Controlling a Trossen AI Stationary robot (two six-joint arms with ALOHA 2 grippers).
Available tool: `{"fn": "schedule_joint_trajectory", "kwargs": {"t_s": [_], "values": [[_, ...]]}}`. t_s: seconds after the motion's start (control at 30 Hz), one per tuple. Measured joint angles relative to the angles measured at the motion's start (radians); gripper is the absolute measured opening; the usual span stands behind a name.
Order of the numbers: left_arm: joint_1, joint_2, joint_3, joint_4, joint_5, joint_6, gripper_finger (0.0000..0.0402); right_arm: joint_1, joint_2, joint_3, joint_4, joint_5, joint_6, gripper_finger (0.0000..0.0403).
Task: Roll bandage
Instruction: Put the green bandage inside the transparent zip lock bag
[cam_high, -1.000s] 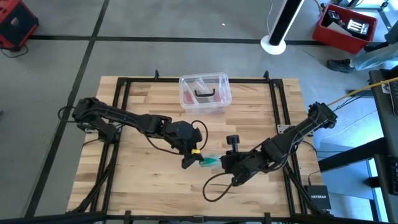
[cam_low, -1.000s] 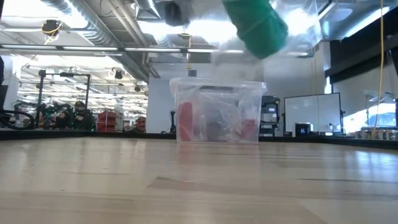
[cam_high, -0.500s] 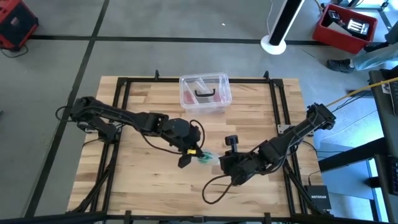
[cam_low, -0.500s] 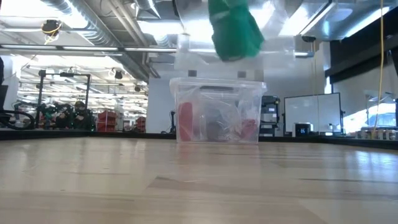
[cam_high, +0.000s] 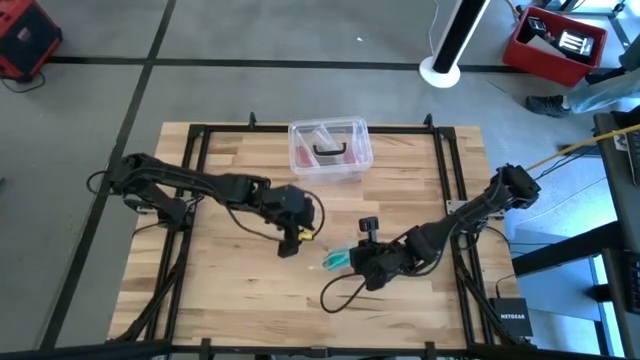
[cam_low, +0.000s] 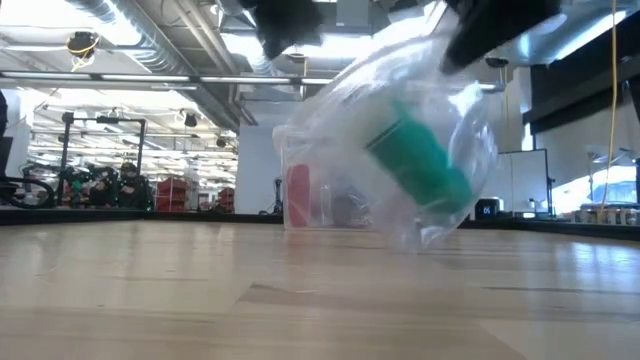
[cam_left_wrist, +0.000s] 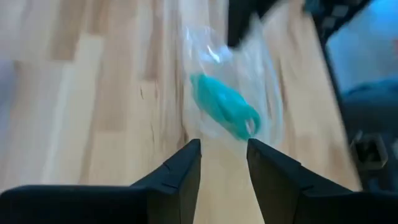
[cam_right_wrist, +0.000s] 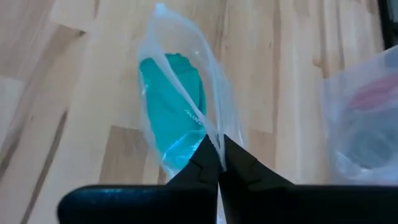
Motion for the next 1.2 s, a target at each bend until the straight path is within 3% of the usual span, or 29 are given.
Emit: {"fn": "schedule_joint_trajectory", "kwargs": {"t_s": [0.13, 0.3, 0.4, 0.63, 0.73, 1.03, 1.2], "values": [[-0.039, 0.001, -0.077, 0.007, -0.036, -0.002, 0.0118, -0.037, -0.019, -0.106, 0.107, -0.013, 0.002, 0.0001], [-0.102, 0.001, -0.201, 0.079, -0.163, -0.063, 0.0112, -0.078, -0.096, -0.237, 0.245, -0.072, 0.013, 0.0], [-0.13, 0.001, -0.28, 0.189, -0.23, -0.109, 0.0112, -0.09, -0.146, -0.279, 0.288, -0.087, 0.016, 0.0], [-0.166, 0.002, -0.442, 0.533, -0.247, -0.201, 0.0111, -0.096, -0.169, -0.29, 0.298, -0.088, 0.013, 0.0], [-0.198, 0.024, -0.46, 0.559, -0.252, -0.238, 0.0111, -0.096, -0.169, -0.29, 0.296, -0.088, 0.013, 0.0], [-0.283, 0.111, -0.461, 0.689, -0.469, -0.246, 0.0111, -0.095, -0.169, -0.29, 0.299, -0.087, 0.012, 0.0], [-0.286, 0.157, -0.461, 0.763, -0.513, -0.239, 0.0111, -0.095, -0.169, -0.29, 0.3, -0.085, 0.014, 0.0]]}}
